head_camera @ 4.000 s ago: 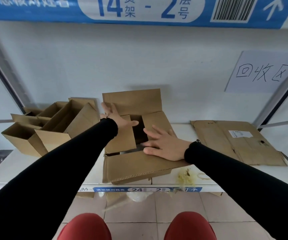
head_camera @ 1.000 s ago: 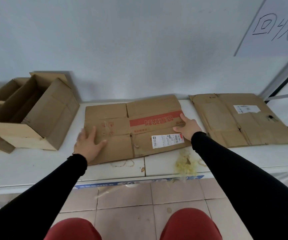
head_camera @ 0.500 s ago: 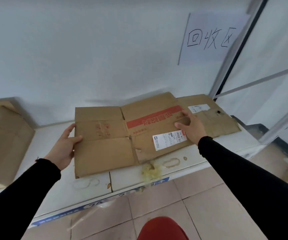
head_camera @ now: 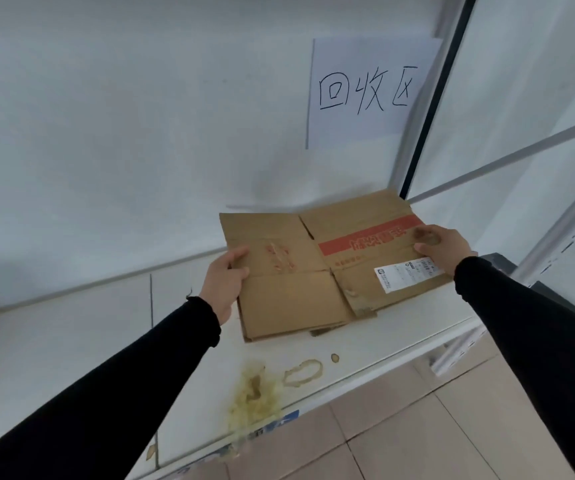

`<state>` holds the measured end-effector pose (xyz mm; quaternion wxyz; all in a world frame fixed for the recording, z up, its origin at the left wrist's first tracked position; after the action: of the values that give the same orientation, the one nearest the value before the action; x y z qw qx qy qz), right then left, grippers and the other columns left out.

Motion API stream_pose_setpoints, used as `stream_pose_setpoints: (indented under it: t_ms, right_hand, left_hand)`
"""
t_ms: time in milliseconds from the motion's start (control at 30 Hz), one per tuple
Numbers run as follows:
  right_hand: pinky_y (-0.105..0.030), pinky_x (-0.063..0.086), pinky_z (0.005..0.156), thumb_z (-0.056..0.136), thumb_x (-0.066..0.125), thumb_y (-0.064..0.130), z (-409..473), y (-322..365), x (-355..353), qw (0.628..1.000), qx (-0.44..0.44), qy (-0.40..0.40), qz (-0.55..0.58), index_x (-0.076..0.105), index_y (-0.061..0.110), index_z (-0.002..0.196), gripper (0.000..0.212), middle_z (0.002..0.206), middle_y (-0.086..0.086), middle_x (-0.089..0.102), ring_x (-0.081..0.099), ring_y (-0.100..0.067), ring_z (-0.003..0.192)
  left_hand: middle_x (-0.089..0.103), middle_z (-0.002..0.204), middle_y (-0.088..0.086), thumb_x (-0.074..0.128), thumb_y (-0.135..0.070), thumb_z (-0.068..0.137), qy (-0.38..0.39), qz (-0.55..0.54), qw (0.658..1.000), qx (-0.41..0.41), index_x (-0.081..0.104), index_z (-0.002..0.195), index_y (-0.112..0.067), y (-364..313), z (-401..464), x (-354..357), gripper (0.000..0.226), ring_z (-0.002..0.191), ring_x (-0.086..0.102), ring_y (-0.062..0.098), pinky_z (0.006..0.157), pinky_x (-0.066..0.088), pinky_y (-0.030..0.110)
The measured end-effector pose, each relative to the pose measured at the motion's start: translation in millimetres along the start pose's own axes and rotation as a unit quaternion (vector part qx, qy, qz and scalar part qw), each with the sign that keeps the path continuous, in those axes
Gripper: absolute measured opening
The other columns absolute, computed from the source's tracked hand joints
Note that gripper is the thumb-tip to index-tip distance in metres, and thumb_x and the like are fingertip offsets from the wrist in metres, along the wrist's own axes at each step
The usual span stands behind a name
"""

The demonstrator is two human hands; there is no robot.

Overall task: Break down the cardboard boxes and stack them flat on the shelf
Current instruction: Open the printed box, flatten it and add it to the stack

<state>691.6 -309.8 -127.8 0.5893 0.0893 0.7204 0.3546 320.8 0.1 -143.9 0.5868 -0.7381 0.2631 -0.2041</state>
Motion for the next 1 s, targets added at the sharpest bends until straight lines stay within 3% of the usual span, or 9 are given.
stream_pose_setpoints:
  t_ms: [167, 333, 433, 533, 600, 667, 733, 833, 1000]
  right_hand:
    - [-0.052, 0.032, 0.104, 0.096, 0.056, 0.040, 28.7, -20.9, -3.5, 0.987, 0.032, -0.041, -0.150, 0.056, 0.053, 0.125, 0.032, 0.128, -0.006, 0.058, 0.053, -0.037, 0.114]
    - [-0.055, 0.028, 0.109, 0.101, 0.044, 0.037, 49.5, -32.0, 12.8, 0.978, 0.029, -0.058, -0.200, 0.048, 0.049, 0.134, 0.035, 0.153, -0.003, 0.041, 0.044, -0.040, 0.127]
    - [-0.058, 0.024, 0.116, 0.105, 0.031, 0.035, 51.6, -35.2, 43.6, 0.975, -0.022, -0.012, -0.222, 0.039, 0.033, 0.148, 0.043, 0.161, -0.003, 0.034, 0.034, -0.036, 0.142]
    - [-0.052, 0.011, 0.122, 0.106, 0.031, 0.044, 38.8, -35.6, 57.1, 0.976, -0.058, -0.010, -0.212, 0.031, 0.023, 0.158, 0.055, 0.166, 0.000, 0.024, 0.017, -0.029, 0.153]
    - [-0.051, 0.018, 0.120, 0.103, 0.041, 0.046, 23.7, -30.9, 51.0, 0.980, -0.078, -0.067, -0.170, 0.044, 0.022, 0.152, 0.054, 0.162, -0.002, 0.034, 0.024, -0.033, 0.149]
    - [-0.052, 0.025, 0.117, 0.100, 0.041, 0.051, 9.3, -28.3, 52.8, 0.979, -0.092, -0.090, -0.161, 0.052, 0.023, 0.145, 0.055, 0.155, -0.004, 0.044, 0.033, -0.035, 0.141]
    - [-0.051, 0.020, 0.121, 0.100, 0.035, 0.059, 4.2, -34.4, 68.8, 0.976, -0.089, -0.034, -0.195, 0.040, 0.024, 0.154, 0.064, 0.161, -0.002, 0.036, 0.027, -0.031, 0.147]
    - [-0.048, 0.001, 0.125, 0.100, 0.017, 0.067, 11.4, -42.5, 81.2, 0.964, -0.087, 0.048, -0.247, 0.014, 0.028, 0.162, 0.074, 0.170, 0.005, 0.009, 0.005, -0.017, 0.156]
    - [-0.054, 0.003, 0.125, 0.103, 0.011, 0.059, 19.8, -36.4, 87.6, 0.955, -0.055, 0.087, -0.277, 0.004, 0.026, 0.162, 0.068, 0.171, 0.003, -0.001, -0.004, -0.017, 0.156]
  left_hand:
    - [0.060, 0.135, 0.002, 0.055, 0.000, 0.098, -0.010, 0.019, 1.000, 0.017, 0.062, 0.133, -0.027, 26.0, 25.0, 42.3, 0.046, 0.115, 0.063, 0.021, 0.097, 0.056, 0.038]
    - [0.056, 0.144, -0.001, 0.063, -0.014, 0.096, 0.004, 0.172, 0.985, 0.032, 0.057, 0.140, -0.035, 52.5, 46.7, 54.0, 0.049, 0.128, 0.055, 0.019, 0.111, 0.044, 0.036]
    - [0.054, 0.137, 0.004, 0.059, -0.036, 0.097, 0.014, 0.333, 0.941, 0.052, 0.043, 0.148, -0.042, 59.4, 51.7, 54.1, 0.054, 0.129, 0.045, 0.024, 0.109, 0.039, 0.034]
    - [0.039, 0.138, 0.009, 0.046, -0.056, 0.098, -0.009, 0.531, 0.842, 0.098, 0.032, 0.153, -0.043, 50.1, 48.8, 53.0, 0.059, 0.130, 0.031, 0.029, 0.109, 0.031, 0.037]
    - [0.017, 0.162, 0.008, 0.039, -0.055, 0.101, -0.006, 0.596, 0.790, 0.144, 0.026, 0.156, -0.040, 43.4, 49.7, 57.9, 0.059, 0.148, 0.012, 0.030, 0.119, 0.020, 0.041]
    - [0.003, 0.169, 0.001, 0.031, -0.042, 0.107, 0.061, 0.616, 0.761, 0.192, 0.020, 0.159, -0.035, 46.2, 51.9, 78.0, 0.054, 0.155, -0.004, 0.022, 0.125, 0.008, 0.039]
    - [0.004, 0.169, -0.002, 0.023, -0.041, 0.108, 0.117, 0.622, 0.748, 0.200, 0.014, 0.160, -0.034, 53.2, 50.0, 96.6, 0.053, 0.155, -0.005, 0.015, 0.125, 0.002, 0.035]
    - [-0.003, 0.168, -0.004, 0.019, -0.071, 0.097, 0.121, 0.635, 0.747, 0.153, 0.005, 0.161, -0.035, 62.7, 49.1, 105.2, 0.075, 0.155, -0.009, 0.013, 0.125, -0.003, 0.034]
    - [-0.008, 0.169, -0.001, 0.022, -0.083, 0.088, 0.118, 0.649, 0.741, 0.128, -0.001, 0.160, -0.035, 67.9, 49.8, 107.3, 0.089, 0.154, -0.012, 0.014, 0.124, -0.004, 0.036]
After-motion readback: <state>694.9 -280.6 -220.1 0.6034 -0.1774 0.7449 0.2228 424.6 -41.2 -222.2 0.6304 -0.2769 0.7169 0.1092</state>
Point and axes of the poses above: each hand's wrist, its own z-axis towards the middle knuckle, its own x-axis out of the palm, y = z × x, the point moved 10 cm from there along z, towards the middle knuckle
